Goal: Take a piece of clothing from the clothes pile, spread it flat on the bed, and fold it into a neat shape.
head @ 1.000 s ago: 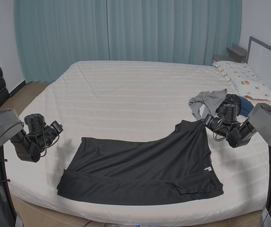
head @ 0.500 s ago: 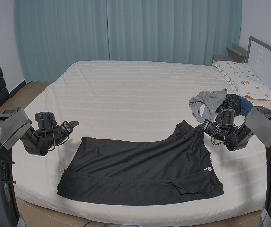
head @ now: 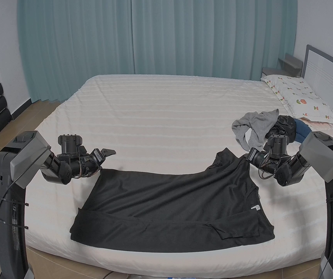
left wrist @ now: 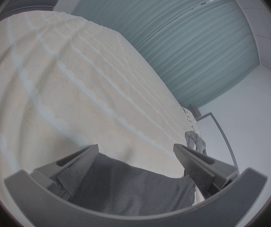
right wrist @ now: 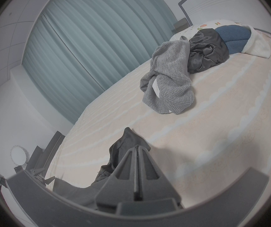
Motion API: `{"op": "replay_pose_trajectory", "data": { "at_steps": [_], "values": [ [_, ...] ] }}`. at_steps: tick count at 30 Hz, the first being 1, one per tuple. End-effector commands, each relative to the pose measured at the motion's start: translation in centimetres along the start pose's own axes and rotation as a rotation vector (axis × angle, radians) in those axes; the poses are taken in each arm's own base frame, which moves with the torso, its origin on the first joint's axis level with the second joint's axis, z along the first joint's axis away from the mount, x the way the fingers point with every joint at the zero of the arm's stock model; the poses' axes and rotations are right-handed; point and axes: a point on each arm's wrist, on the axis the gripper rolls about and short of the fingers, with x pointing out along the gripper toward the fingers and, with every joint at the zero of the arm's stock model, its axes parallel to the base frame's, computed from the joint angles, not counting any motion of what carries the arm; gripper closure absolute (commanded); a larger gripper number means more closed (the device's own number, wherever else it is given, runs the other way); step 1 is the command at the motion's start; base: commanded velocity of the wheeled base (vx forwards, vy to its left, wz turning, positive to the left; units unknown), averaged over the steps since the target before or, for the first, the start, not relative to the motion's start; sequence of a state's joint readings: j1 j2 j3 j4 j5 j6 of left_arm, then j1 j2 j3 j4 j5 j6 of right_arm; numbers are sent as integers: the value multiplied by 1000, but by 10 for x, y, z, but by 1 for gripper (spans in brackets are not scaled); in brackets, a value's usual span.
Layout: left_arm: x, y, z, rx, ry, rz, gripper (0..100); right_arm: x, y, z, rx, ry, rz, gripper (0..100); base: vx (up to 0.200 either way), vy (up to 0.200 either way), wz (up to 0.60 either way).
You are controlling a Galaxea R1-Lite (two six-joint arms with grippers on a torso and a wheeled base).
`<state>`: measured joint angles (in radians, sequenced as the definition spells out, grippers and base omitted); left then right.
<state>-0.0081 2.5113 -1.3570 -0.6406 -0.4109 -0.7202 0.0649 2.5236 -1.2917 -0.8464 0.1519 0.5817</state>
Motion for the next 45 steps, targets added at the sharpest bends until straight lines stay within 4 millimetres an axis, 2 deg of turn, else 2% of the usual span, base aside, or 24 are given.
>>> {"op": "replay_pose_trajectory", "data": {
  "at_steps": [1, 20, 21, 36, 45],
  "values": [
    [5, 6, -5, 7, 5, 19, 0, 1, 1, -1, -1, 1, 2, 100, 0, 0, 0],
    [9, 12, -11, 30, -1, 95, 0, 2, 1, -1, -4, -1, 5, 100, 0, 0, 0],
    [9, 12, -11, 29, 2, 97, 100, 2, 2, -1, -5, -1, 7, 100, 0, 0, 0],
    [1, 15, -3, 31, -70, 173, 100, 5, 0, -1, -3, -8, 10, 100, 0, 0, 0],
    [-36, 5, 20, 16, -135, 170, 100, 5, 5, 9, -7, -55, 39, 100, 0, 0, 0]
  ]
}}
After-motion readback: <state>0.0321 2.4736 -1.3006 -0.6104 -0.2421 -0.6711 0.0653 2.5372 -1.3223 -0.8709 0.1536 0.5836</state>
